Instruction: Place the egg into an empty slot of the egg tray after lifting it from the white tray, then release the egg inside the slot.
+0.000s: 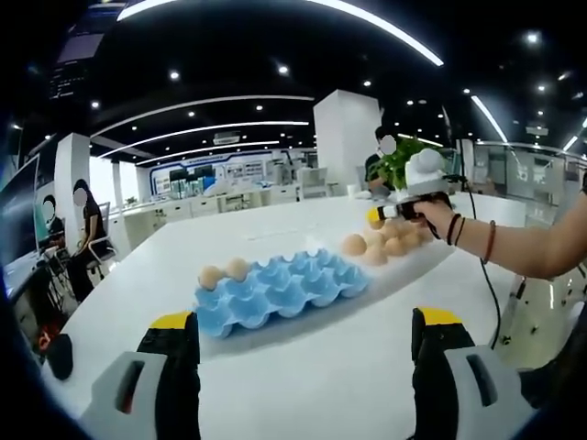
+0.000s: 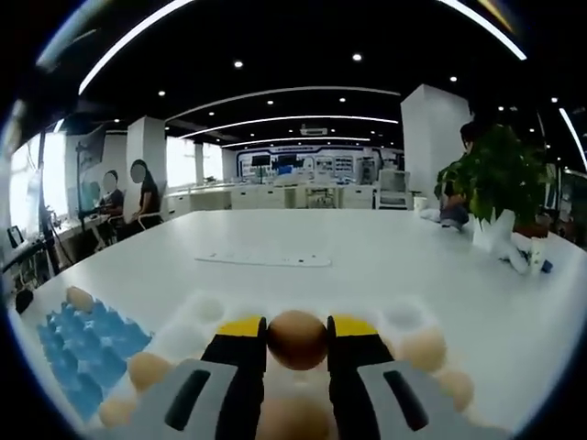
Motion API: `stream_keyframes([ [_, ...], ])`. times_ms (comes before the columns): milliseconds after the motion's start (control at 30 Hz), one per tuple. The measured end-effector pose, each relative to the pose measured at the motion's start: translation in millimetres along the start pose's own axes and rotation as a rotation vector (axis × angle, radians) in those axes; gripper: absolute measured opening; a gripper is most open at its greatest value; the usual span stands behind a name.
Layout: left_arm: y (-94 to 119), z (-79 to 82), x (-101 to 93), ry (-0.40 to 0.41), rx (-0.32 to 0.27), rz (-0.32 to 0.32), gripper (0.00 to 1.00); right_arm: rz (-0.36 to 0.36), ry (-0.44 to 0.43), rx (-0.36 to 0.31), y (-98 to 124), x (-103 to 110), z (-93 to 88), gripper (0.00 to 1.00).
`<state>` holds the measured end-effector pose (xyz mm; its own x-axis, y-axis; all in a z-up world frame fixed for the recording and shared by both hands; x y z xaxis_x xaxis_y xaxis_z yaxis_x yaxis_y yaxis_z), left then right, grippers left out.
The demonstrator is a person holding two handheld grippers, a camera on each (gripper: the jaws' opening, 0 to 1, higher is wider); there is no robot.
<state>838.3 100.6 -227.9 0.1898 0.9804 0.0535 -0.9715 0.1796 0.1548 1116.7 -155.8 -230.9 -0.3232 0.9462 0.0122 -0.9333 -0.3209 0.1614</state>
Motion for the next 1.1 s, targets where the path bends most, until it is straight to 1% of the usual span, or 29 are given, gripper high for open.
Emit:
stream_keyframes([
  [267,0,1.2,0.0,-0.007,0.007,-0.002,0.98,0.031,-0.008,-0.010,2,9,8.6,0.26],
  [367,1,1.2,-1.8,-0.023,0.012,-0.012,0.98,0.044,-0.005,-0.018,4,12,13.2,0.26],
  [533,1,2.1,-4.7,-0.022,0.006,-0.018,0.98,0.075,-0.006,-0.027,7,20,19.1,0.26],
  [800,3,-0.9,-7.2,-0.021,0.009,-0.023,0.98,0.120,0.002,-0.025,9,39,19.6,0.26],
  [933,5,-1.7,-6.6,-0.019,0.007,-0.021,0.98,0.142,-0.009,-0.018,9,46,18.7,0.26],
  [1100,7,-2.9,-6.0,-0.018,0.008,-0.016,0.98,0.178,-0.013,-0.017,11,61,18.7,0.26],
])
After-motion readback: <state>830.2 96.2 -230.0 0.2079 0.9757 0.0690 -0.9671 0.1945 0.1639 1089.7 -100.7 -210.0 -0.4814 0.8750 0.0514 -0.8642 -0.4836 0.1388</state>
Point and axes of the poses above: the point that each gripper's makers call its tool centre point, and the gripper's own axes: y roughly backward along the fingers, x roughly to its left, z roughly out of its top, the point moved 6 cm from there along y, roughly backward along the fingers, and after that the axes turned 5 degrees about -x, right-handed, at the moved point
